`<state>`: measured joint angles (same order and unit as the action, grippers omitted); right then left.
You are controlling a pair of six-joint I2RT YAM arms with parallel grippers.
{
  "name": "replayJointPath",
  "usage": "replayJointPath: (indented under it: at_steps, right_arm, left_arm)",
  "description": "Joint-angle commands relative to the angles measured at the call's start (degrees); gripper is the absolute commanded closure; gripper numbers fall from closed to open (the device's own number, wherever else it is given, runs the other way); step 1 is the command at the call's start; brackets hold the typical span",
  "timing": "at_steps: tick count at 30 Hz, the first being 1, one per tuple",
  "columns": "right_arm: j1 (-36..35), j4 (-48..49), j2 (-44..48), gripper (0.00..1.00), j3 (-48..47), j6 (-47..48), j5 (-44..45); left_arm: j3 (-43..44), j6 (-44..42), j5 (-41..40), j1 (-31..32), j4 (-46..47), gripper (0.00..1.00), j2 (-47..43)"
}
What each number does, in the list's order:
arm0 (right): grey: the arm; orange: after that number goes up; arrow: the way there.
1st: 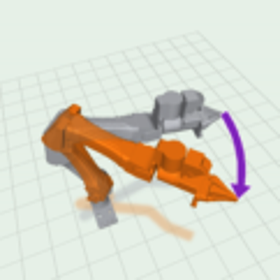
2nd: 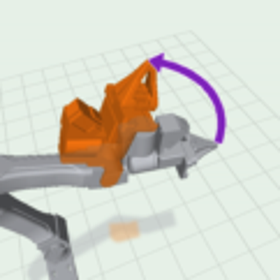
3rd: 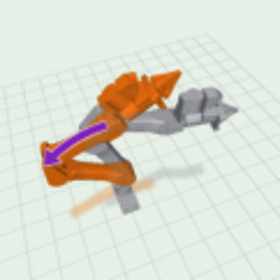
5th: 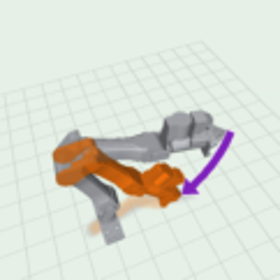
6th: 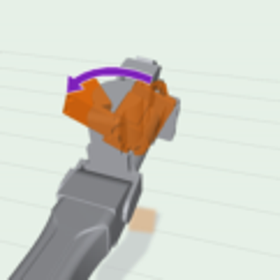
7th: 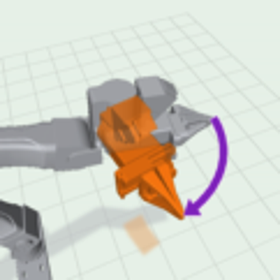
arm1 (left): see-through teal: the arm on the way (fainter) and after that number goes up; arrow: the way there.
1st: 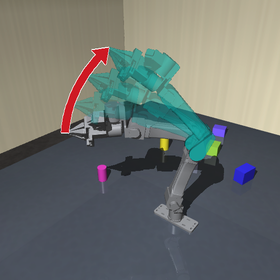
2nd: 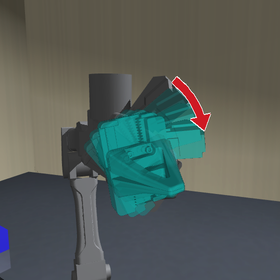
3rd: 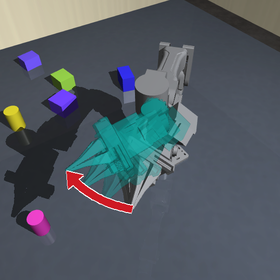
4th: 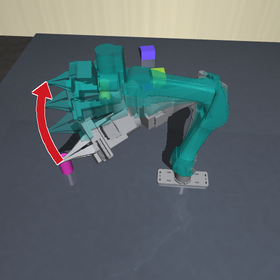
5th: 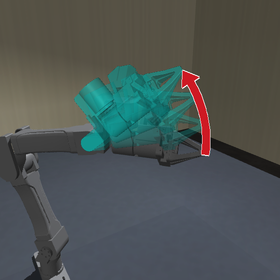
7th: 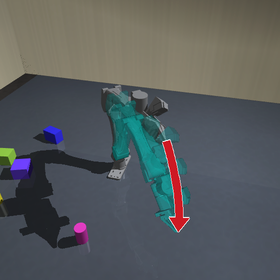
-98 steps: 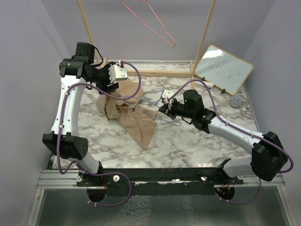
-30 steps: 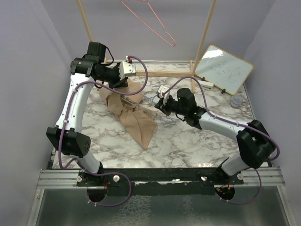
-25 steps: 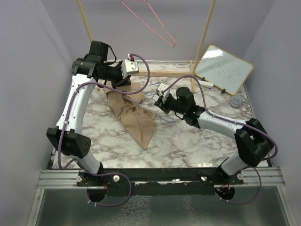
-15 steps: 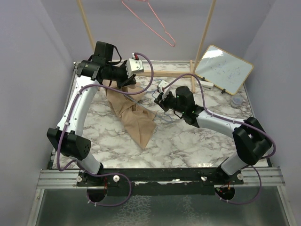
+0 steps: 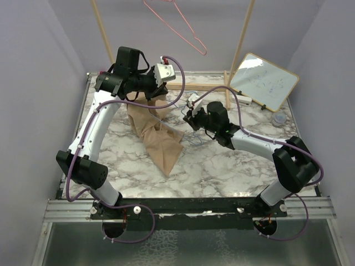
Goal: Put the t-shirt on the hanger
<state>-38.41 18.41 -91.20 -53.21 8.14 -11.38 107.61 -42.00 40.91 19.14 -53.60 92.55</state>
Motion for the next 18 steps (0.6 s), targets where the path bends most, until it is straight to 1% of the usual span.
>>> replayJointPath:
  at_steps: [1,4,6,11,15,18]
  right_arm:
    - [-0.26,1.32,1.55,0.99,-0.69,-0.44,2.26]
    - [-0.21,-0.17,2.69,0.99,-0.66,-0.9,6.62]
    - [-0.26,-2.86,3.32,0.99,-1.08,-1.22,11.5]
    - [-0.26,-9.59,4.45,0.99,-2.54,-1.5,19.94]
    - [-0.24,-12.14,5.57,0.99,-2.97,-0.79,21.96]
    - [-0.24,-14.51,5.58,0.99,-4.33,1.24,19.96]
  left_arm:
    - [1.88,5.5,0.96,1.17,7.15,1.0,-2.2]
    - [0.72,6.35,-1.89,1.17,9.47,1.0,-2.3]
    - [-0.42,7.24,-3.41,1.21,11.55,1.0,-2.73]
    - [-1.1,10.01,-4.92,1.18,14.27,1.0,-2.75]
    - [-1.16,11.45,-5.4,1.26,15.92,1.0,-2.55]
    - [-1.02,12.59,-5.05,1.54,16.74,1.0,-2.18]
